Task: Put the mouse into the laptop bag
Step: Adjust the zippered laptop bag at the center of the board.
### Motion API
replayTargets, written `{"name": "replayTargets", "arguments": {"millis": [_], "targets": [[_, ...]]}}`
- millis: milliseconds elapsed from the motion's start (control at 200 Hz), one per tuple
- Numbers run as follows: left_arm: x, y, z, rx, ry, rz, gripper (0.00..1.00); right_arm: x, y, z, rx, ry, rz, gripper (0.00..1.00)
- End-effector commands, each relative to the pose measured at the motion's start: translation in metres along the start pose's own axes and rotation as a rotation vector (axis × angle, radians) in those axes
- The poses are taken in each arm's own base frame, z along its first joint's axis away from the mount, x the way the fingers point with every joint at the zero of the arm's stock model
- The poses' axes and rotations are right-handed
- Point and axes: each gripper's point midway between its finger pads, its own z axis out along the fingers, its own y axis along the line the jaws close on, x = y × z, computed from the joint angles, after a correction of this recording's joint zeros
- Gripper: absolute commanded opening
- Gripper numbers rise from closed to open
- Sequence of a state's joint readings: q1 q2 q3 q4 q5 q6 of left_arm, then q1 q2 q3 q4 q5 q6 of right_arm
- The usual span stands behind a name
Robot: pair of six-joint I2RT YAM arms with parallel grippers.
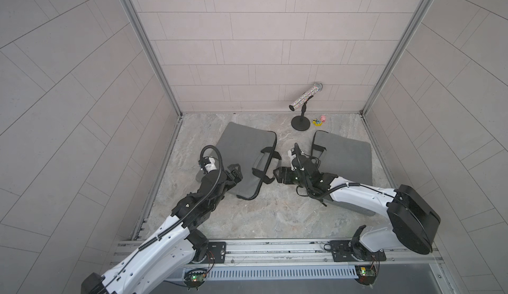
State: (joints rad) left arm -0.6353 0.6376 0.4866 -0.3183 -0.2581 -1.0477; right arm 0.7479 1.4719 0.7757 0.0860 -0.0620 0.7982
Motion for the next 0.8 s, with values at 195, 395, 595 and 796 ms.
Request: {"name": "replayTargets", "arguments": {"millis": [195, 395, 595, 796], "targets": [[0.027, 0.064, -0.006, -0.096, 0.011, -0.038, 0.97, 0.029, 0.000, 0.069, 0.093, 0.140, -0.038, 0.80], [0.040, 0.082, 0.002, -0.130, 0.027, -0.046, 0.99, 0.026, 0.008, 0.116, 0.131, 0.193, -0.071, 0.77], [0.048, 0.087, 0.014, -0.157, 0.056, -0.048, 0.99, 0.014, 0.007, 0.134, 0.179, 0.204, -0.101, 0.76], [0.048, 0.100, 0.020, -0.214, 0.076, -0.076, 0.99, -0.002, -0.010, 0.110, 0.220, 0.165, -0.095, 0.76]]}}
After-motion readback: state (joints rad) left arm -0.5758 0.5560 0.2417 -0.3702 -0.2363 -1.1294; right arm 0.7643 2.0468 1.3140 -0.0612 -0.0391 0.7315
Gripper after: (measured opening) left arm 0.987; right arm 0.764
